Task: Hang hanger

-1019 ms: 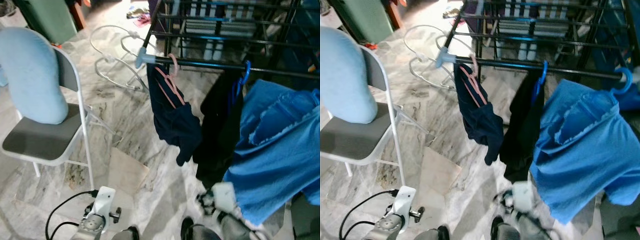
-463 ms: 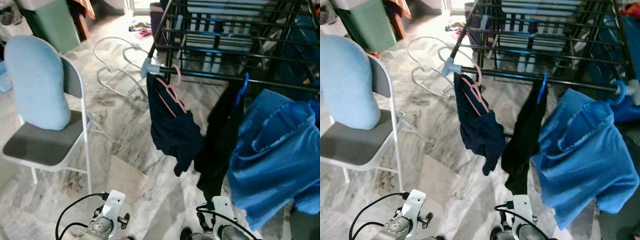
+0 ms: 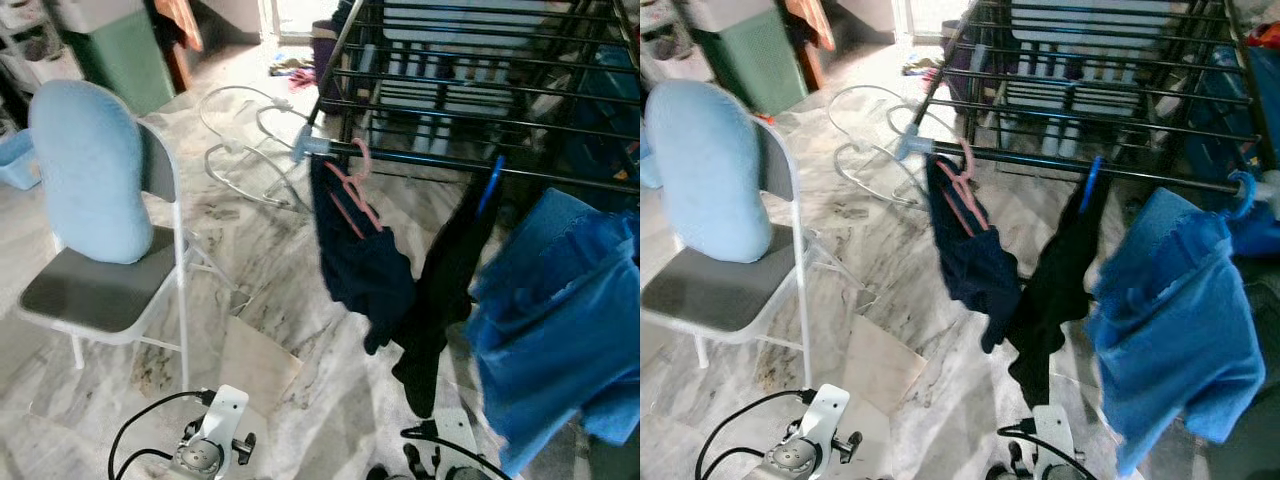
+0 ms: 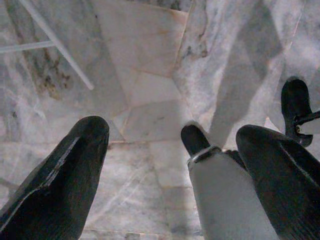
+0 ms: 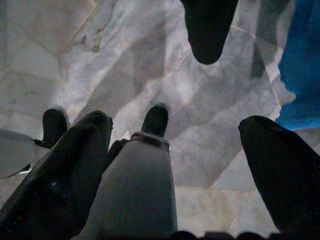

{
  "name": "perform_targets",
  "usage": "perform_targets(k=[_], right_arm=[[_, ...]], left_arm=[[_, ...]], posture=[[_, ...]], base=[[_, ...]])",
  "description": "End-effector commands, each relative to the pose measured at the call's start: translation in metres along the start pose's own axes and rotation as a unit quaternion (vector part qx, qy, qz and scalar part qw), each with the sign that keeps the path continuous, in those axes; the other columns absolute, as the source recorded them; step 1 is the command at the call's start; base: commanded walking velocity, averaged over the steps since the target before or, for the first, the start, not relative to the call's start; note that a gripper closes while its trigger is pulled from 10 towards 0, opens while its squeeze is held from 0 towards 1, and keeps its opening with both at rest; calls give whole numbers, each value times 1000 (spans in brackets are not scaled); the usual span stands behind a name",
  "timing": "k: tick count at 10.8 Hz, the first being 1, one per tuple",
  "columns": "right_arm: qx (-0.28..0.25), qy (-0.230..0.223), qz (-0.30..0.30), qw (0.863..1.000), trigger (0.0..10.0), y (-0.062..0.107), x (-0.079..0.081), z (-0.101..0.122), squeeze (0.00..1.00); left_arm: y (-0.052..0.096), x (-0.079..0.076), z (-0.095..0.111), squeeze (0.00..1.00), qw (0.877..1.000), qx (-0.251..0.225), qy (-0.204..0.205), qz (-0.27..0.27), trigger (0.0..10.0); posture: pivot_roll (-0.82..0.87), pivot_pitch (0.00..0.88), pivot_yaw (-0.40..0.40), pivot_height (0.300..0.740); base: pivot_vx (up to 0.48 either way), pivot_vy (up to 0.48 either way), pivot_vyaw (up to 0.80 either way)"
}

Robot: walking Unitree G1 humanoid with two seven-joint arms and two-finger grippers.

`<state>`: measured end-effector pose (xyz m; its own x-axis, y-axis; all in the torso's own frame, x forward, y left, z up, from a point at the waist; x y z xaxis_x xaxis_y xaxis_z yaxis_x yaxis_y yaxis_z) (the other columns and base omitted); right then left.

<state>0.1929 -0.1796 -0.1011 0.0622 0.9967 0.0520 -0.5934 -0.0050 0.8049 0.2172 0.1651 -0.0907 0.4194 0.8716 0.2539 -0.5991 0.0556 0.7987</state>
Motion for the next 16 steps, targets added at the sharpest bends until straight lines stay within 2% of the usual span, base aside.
perform_targets(k=[1, 5, 10, 13, 14, 16], right_arm=[[9, 8, 3, 1000, 10000, -1, 7, -2, 0], [16, 26, 6, 1000, 10000, -3, 23, -3, 0], [26, 27, 1, 999, 10000, -1, 24, -11, 0], [30, 28, 8, 999, 10000, -3, 43, -8, 0], [32, 45, 5, 998, 10000, -3, 39, -8, 0], [32, 40, 1, 999, 10000, -2, 33, -10, 0]], left_arm=[[2, 1, -11, 0, 1000, 17, -11, -2, 10000], [2, 0, -12, 0, 1000, 18, -26, -4, 10000], [2, -5, -12, 0, 999, 14, -25, -15, 10000], [2, -6, -12, 0, 999, 14, -25, -21, 10000], [2, -6, -12, 0, 999, 14, -26, -21, 10000], [2, -7, -12, 0, 999, 16, -28, -22, 10000]], posture=[[-78, 85, 45, 740], [-79, 84, 47, 740], [-81, 87, 49, 740], [-86, 89, 49, 740], [-86, 90, 49, 740], [-88, 91, 50, 740]], base=[[0, 435, 0], [0, 435, 0], [0, 0, 0], [-290, 0, 0], [-319, 0, 0], [-354, 0, -684]])
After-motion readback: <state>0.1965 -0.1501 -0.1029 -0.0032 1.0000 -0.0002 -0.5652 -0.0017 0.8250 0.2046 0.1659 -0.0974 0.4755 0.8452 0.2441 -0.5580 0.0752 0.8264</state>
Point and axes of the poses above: a point about 5 cm out from each wrist's last joint towards the gripper, its own y axis pointing back from the gripper into the wrist, its own z axis along the axis of the wrist's last joint, x = y × z, the point moved 2 cm from there along -y, pointing out of the wrist towards the gripper, and after that the axes turned 8 degrees about -y, right-handed, at the moved point
